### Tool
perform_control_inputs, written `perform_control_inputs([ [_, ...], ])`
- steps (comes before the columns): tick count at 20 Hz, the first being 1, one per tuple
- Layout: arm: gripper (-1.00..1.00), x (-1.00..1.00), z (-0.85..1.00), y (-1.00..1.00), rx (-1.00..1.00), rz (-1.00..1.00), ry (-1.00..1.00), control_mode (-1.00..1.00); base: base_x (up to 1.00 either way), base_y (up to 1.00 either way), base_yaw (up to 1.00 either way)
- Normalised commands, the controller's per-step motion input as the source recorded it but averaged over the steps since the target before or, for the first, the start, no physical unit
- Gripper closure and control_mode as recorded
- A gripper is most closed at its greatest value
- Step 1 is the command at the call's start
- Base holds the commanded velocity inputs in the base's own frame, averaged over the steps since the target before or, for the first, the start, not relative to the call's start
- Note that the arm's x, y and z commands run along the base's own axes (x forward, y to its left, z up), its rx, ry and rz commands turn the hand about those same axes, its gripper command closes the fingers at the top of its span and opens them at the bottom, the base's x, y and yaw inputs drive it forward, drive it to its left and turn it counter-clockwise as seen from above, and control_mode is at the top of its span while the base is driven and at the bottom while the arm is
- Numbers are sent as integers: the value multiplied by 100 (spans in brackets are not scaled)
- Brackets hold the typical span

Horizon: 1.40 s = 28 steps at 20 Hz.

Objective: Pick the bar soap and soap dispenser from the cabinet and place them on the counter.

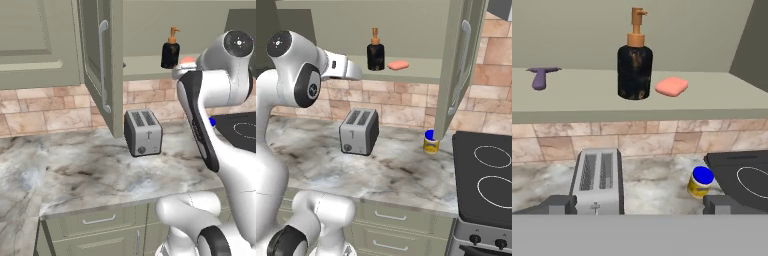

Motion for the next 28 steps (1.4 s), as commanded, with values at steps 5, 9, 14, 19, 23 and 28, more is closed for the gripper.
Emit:
perform_control_inputs([
  [5, -100, 30, 0, 0, 0, 0, 0, -100, 0, 0, 0],
  [9, -100, 29, 0, -1, 0, 0, 0, -100, 0, 0, 0],
  [14, -100, 29, 0, -4, 0, 0, 0, -100, 0, 0, 0],
  [19, -100, 31, 0, -5, 0, 0, 0, -100, 0, 0, 0],
  [23, -100, 40, 0, -2, 0, 0, 0, -100, 0, 0, 0],
  [28, -100, 46, -6, -2, 0, 1, 1, -100, 0, 0, 0],
])
